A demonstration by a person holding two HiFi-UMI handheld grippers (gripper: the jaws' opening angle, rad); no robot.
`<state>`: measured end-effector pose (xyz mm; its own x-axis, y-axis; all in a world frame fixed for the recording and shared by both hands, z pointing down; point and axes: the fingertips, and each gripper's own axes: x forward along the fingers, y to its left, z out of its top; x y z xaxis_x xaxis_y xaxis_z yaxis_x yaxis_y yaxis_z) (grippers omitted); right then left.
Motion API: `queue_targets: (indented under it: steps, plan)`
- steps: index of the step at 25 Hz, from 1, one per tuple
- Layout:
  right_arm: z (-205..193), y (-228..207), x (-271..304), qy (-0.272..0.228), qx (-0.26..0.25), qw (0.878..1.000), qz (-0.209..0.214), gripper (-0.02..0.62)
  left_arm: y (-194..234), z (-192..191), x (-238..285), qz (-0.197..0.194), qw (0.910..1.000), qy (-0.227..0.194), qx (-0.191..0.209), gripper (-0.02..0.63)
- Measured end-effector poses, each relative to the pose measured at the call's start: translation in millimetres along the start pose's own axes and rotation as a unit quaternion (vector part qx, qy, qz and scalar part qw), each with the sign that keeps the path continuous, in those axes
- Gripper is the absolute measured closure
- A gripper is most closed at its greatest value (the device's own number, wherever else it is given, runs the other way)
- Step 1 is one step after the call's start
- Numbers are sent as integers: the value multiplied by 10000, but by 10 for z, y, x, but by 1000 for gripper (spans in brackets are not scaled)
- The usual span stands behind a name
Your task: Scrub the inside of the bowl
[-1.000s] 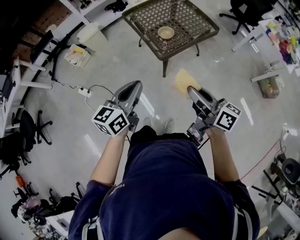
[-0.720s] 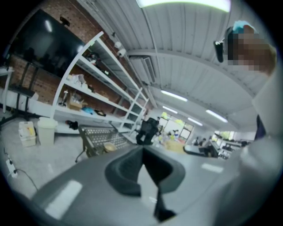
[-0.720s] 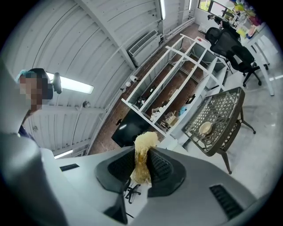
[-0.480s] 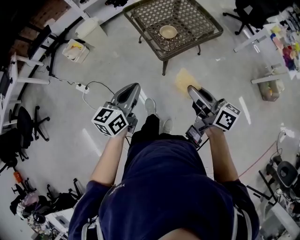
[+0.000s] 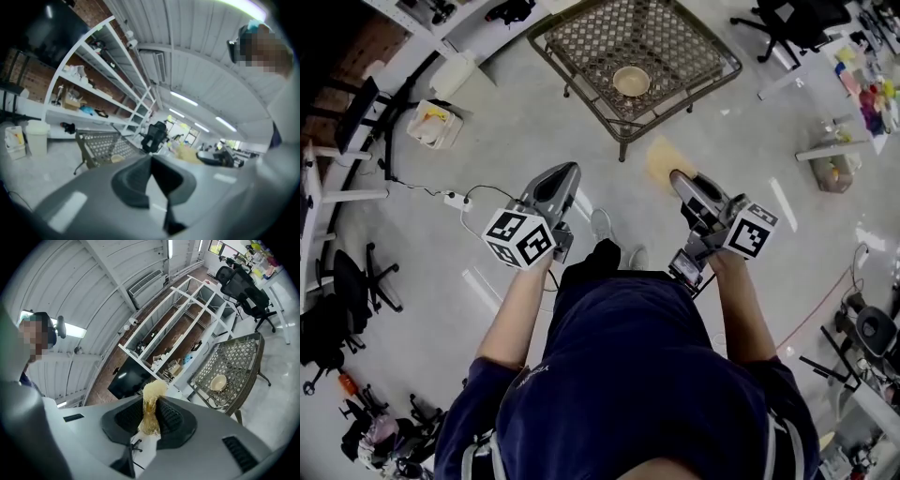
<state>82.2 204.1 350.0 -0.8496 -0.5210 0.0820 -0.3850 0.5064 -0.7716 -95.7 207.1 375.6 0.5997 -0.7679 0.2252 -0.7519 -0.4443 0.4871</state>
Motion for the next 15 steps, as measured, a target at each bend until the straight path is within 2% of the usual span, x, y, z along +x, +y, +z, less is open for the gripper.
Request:
queue_targets:
  steps: [6, 15]
  plan:
    - [148, -63, 461, 30, -98, 9999, -91, 528, 390, 240, 240, -174, 9998, 120, 4, 601]
    - [360, -328, 682, -70, 69, 9995, -311, 528, 666, 387, 595, -346, 9988, 353, -36, 601]
